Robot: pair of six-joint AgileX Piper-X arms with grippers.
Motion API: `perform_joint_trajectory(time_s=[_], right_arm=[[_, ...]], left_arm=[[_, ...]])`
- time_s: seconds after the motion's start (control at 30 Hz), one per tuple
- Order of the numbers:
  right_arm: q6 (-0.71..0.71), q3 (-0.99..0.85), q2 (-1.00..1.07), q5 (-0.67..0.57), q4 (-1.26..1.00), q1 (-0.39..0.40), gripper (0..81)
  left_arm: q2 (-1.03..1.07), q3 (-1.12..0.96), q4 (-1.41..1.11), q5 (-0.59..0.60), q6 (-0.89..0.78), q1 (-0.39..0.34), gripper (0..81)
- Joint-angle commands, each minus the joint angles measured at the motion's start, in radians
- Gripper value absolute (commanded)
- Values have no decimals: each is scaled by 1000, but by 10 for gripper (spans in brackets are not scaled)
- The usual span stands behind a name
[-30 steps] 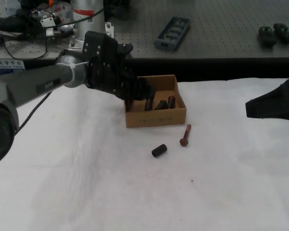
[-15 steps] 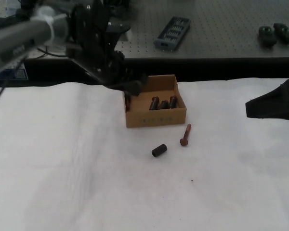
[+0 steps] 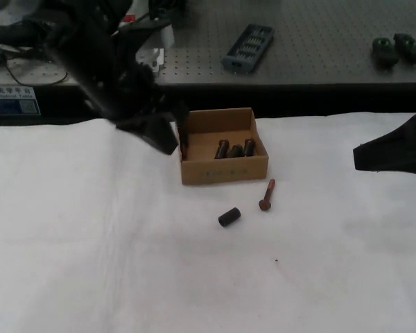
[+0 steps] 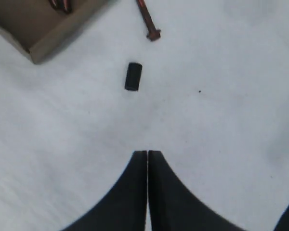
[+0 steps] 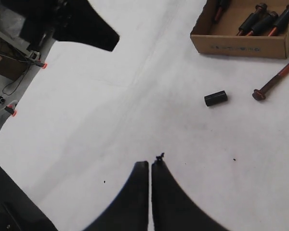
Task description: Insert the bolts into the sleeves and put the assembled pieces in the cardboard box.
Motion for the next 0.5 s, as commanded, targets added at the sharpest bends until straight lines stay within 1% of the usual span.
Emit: perform_joint_trajectory(time_s=[0.0,0.17,0.33,0.47], right_arm=[[-10,-10,-10,2,7,-7,29],[-15,-10,-10,2,9,-7,29],[-95,-10,-10,2,9,-7,29],[-168,-10,-10,2,1,-7,29]], left_arm=[[-166,175,9,-6,20,-5,7],[-367,437,-62,-6,20,-5,7],[-614,696,-149,-4,6,-5,7],[-781,848,-177,-4,2,-5,7]])
